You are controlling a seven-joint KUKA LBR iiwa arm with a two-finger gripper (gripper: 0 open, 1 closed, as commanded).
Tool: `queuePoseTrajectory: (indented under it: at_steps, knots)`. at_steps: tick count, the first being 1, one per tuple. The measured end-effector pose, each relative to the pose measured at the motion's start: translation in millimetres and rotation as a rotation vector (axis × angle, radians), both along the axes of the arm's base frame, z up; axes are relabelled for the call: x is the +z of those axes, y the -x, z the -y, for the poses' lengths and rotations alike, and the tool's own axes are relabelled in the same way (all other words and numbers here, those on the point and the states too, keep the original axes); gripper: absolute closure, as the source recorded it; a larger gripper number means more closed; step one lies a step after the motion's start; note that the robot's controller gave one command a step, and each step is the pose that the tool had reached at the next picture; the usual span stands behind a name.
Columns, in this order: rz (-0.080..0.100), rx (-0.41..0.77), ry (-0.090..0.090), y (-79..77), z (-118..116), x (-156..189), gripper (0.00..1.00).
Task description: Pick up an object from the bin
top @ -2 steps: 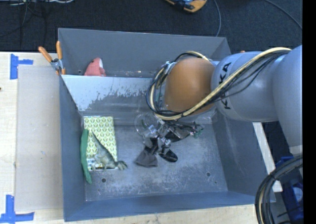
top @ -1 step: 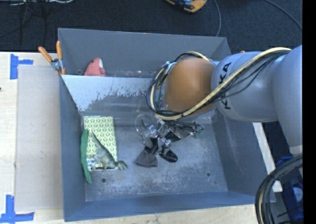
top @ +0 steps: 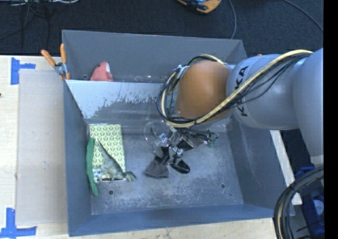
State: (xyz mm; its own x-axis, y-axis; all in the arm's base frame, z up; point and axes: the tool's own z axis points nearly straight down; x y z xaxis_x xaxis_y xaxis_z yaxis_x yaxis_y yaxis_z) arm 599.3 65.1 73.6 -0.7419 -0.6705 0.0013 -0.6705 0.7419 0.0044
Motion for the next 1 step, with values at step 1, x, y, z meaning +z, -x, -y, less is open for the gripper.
queuePoseTrajectory:
  at_steps: [1]
  knots:
    - [-0.001,-0.002,0.000,0.3,-0.2,9.2,1.00]
